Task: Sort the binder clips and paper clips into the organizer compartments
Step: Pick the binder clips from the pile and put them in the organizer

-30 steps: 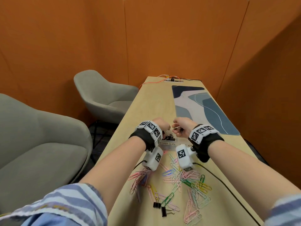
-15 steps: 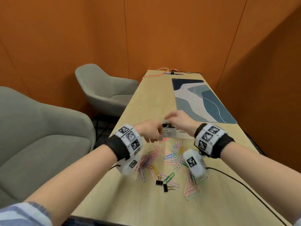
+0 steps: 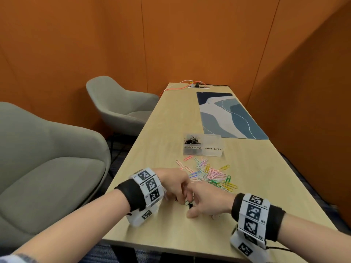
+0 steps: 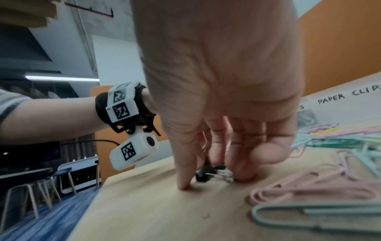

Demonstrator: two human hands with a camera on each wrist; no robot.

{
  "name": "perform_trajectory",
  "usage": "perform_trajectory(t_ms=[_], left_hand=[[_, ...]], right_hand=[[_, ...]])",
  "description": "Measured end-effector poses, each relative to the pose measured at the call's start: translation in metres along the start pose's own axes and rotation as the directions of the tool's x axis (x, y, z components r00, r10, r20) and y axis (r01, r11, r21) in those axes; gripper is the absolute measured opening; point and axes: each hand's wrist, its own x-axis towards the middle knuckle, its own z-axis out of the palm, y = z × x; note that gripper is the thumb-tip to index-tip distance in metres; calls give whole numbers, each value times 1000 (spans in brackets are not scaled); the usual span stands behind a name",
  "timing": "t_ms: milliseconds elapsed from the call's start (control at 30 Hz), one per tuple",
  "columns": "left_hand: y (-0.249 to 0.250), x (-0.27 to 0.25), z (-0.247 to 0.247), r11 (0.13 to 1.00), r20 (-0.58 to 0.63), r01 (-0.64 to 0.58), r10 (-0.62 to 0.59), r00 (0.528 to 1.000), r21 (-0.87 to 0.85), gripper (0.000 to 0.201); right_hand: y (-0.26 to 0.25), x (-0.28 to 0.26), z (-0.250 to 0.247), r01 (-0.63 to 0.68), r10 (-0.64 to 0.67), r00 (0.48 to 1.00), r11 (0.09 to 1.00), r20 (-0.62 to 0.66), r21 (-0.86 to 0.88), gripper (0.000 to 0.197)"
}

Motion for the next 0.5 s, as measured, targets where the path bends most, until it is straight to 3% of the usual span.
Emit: perform_trajectory(t_ms=[133, 233, 333, 433, 500], left_hand=[[-5, 0, -4, 1000, -18, 19, -19, 1000, 2, 13], [-12, -2, -15, 994, -16, 12, -14, 1000, -106, 21], [-17, -5, -33, 968, -30, 0, -8, 1000, -253, 15], [-22, -2, -53, 934, -67, -3, -23, 997, -357, 17], [-25, 4, -67, 934, -105, 6, -46, 993, -358, 26]], right_hand=[[7, 1, -1, 83, -83, 996, 996, -11, -42, 19], [15, 3, -11, 75, -76, 997, 996, -10, -56, 17], [30, 10, -30, -60, 54, 998, 981, 39, 186, 12], [48, 23, -57, -186, 126, 978, 884, 163, 428, 14], [58, 39, -76, -210, 181, 978, 835, 107, 509, 18]])
